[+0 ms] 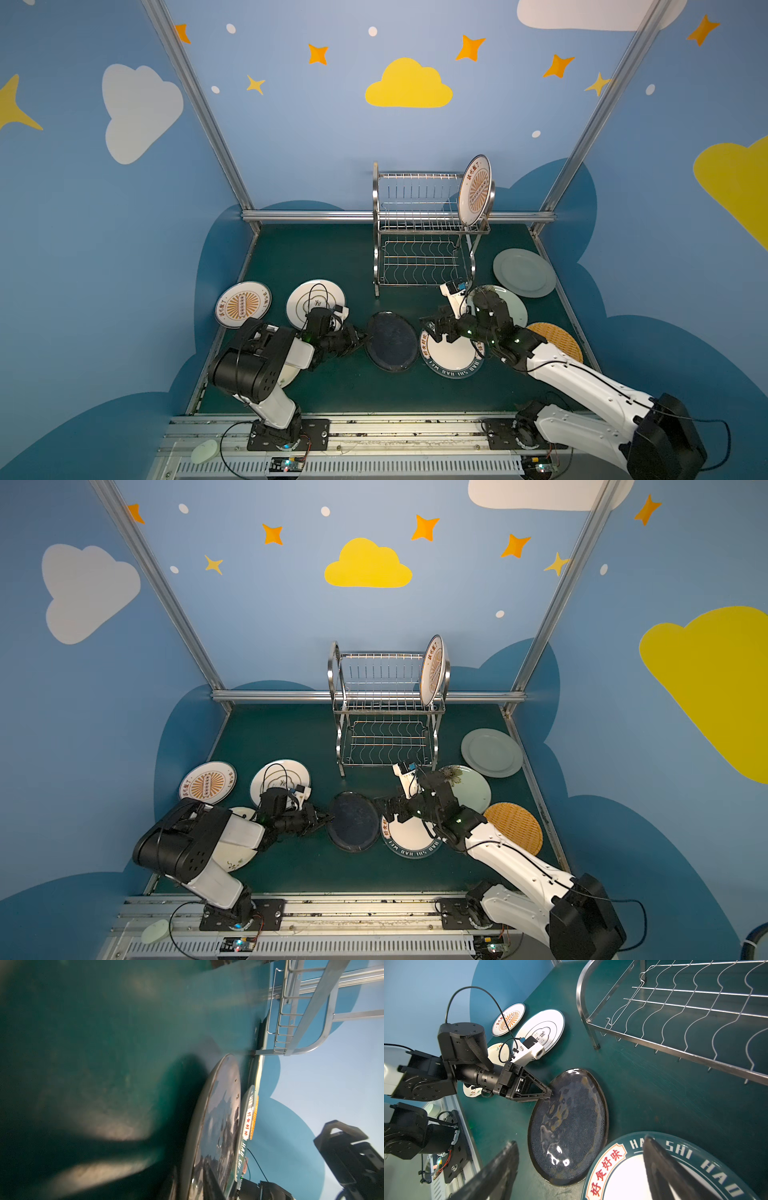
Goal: Load plates into a dish rack
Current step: Move the plate at the center of the table, then pick up the plate from the center of the table.
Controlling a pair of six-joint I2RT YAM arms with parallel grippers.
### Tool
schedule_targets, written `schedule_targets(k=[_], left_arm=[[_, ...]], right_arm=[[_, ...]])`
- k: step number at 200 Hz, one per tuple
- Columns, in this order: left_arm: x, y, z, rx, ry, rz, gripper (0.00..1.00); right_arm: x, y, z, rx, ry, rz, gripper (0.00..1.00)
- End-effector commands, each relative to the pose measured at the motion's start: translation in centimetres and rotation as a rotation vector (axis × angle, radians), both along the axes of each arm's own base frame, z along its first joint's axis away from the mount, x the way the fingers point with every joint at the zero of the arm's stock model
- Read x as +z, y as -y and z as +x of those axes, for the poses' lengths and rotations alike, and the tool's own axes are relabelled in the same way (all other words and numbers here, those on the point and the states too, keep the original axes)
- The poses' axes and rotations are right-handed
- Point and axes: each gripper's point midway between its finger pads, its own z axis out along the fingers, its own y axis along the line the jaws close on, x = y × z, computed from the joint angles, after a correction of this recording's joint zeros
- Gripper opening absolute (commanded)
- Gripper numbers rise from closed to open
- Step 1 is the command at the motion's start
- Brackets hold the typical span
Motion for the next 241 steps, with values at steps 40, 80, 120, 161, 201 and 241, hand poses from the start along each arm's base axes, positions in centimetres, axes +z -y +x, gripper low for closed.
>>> schedule_targets(k=[40, 80, 120, 161, 201, 241], left_arm=[[-7.8, -4.9, -4.8, 0.126, -0.266, 0.379, 0.21], [-7.6, -4.4, -4.7, 0.114, -0.256, 0.373, 0.17], [-6.6, -2.8, -4.0, 0.113, -0.245, 0.266, 0.06], [-4.7, -2.2, -2.9, 0.156, -0.234, 0.199, 0.04], [-2.2, -3.6, -1.9, 0.241, -0.222, 0.151, 0.04], [1.0, -4.6, -1.7, 0.267, -0.175, 0.095, 0.04]], right_arm=[[0.3, -0.1, 0.1, 0.000, 0.027, -0.004, 0.91], [0.3, -0.1, 0.1, 0.000, 0.030, -0.009, 0.91], [-0.1, -0.2, 0.2, 0.000, 0.024, -0.022, 0.91], [-0.5, -0.2, 0.4, -0.002, 0.021, -0.037, 0.91], [-1.2, -0.3, 0.6, -0.005, 0.004, -0.053, 0.91], [-1.9, -0.4, 0.8, -0.026, -0.056, -0.069, 0.92]])
